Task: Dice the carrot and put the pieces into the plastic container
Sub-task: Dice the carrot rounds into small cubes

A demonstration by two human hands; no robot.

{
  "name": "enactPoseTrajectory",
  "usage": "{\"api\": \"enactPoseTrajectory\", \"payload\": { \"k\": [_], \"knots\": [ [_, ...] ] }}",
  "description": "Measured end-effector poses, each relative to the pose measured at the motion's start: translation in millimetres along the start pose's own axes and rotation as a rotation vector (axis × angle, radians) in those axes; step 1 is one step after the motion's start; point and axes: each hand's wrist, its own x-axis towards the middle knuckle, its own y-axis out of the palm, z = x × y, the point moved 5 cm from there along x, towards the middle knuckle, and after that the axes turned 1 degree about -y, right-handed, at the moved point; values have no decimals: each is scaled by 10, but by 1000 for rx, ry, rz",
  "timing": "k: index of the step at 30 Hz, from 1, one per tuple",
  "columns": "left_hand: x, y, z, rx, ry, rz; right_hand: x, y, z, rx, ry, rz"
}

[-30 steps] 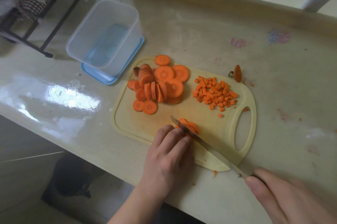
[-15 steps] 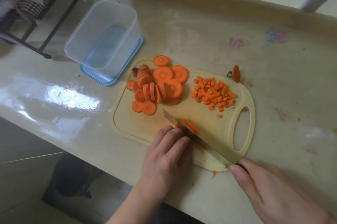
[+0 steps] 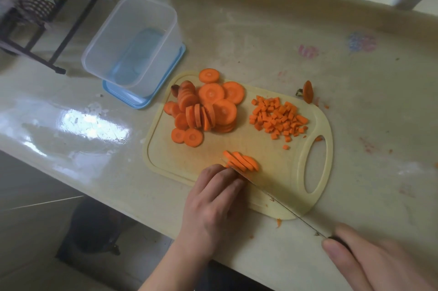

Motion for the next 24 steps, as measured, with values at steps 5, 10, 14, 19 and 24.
{"api": "enactPoseTrajectory", "payload": {
  "k": [5, 10, 14, 19, 24],
  "knots": [
    [21, -38, -10, -34, 2, -46, 85, 48, 118, -47, -23, 84],
    [42, -49, -24, -51, -7, -63, 279, 68, 285, 117, -206, 67],
    [10, -56, -23, -42, -6, -29, 227, 38, 228, 209, -183, 49],
    [-46, -39, 11, 1, 6, -25, 40, -32, 135, 149, -89, 0],
    [-58, -37, 26, -7, 5, -25, -52, -33, 68, 25, 11, -25]
  ]
}}
